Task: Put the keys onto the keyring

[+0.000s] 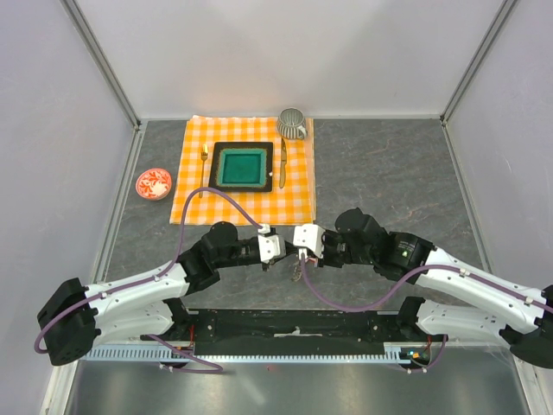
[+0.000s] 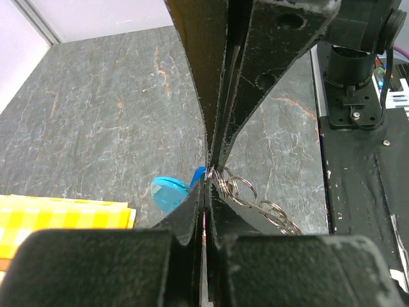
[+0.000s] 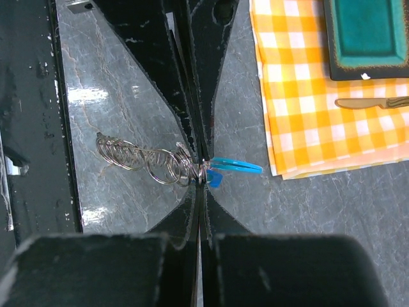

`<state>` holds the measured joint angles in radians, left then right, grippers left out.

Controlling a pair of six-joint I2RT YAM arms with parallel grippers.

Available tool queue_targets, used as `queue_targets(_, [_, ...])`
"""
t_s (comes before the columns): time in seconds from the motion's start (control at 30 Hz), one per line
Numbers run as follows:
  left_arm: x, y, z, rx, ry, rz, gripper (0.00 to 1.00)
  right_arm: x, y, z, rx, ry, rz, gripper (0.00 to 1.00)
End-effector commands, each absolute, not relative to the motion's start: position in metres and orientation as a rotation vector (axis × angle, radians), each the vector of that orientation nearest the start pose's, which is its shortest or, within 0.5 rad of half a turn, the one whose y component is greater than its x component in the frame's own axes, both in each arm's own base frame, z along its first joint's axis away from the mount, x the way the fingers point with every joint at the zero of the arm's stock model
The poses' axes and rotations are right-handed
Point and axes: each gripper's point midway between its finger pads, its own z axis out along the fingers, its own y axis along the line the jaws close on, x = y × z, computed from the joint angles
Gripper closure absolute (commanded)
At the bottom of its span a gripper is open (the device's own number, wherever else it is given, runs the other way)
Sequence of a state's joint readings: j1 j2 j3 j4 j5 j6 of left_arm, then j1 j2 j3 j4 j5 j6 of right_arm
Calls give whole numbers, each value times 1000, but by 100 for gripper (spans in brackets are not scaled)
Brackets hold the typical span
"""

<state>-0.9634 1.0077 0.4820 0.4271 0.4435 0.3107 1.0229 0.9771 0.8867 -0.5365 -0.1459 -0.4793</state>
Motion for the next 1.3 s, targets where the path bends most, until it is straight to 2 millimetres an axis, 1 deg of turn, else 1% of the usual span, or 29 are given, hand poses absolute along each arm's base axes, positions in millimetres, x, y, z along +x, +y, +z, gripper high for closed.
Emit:
queue_targets(0.0, [157, -332, 252, 1155, 1080, -871, 98, 155, 269, 212, -1532, 1500, 464, 100])
queue_targets(0.03, [158, -331, 258, 1124, 1072, -881, 98, 156, 269, 214, -1527, 1496, 462, 100])
queue_targets(0.07, [158, -330, 255, 1112, 1080, -882, 98, 156, 268, 214, -1522, 1496, 460, 100])
queue_targets(0.1, [160, -329, 257, 1095, 1083, -878, 98, 156, 268, 214, -1521, 1497, 457, 100])
queue_targets(0.4, [156, -332, 246, 1127, 1125, -908, 98, 158, 265, 222, -1489, 1479, 446, 100])
queue_targets(0.53, [156, -331, 248, 1121, 1124, -906, 98, 158, 265, 221, -1487, 1483, 441, 100])
queue_targets(0.6, [156, -330, 254, 1103, 1113, -911, 98, 158, 265, 220, -1489, 1483, 442, 100])
queue_targets(0.63, [156, -329, 253, 1095, 1114, -911, 98, 159, 266, 220, -1486, 1482, 442, 100])
queue_targets(0.7, [157, -328, 260, 1059, 1098, -915, 98, 159, 265, 219, -1486, 1486, 441, 100])
queue_targets(0.77, [159, -326, 259, 1046, 1101, -909, 98, 158, 266, 218, -1488, 1484, 443, 100])
queue_targets(0.9, [156, -327, 254, 1080, 1096, -909, 98, 162, 263, 225, -1447, 1483, 421, 100])
queue_targets(0.93, [156, -328, 250, 1090, 1108, -911, 98, 163, 263, 228, -1437, 1475, 420, 100])
queue_targets(1.03, [154, -327, 247, 1104, 1104, -913, 98, 162, 263, 233, -1420, 1454, 436, 100])
queue_targets(1.17, [154, -325, 251, 1099, 1062, -888, 98, 161, 265, 232, -1423, 1452, 446, 99])
queue_targets(1.23, [155, -323, 247, 1104, 1038, -865, 98, 162, 266, 234, -1418, 1447, 446, 99])
queue_targets(1.27, [155, -324, 248, 1102, 1012, -862, 98, 162, 266, 235, -1415, 1443, 448, 99])
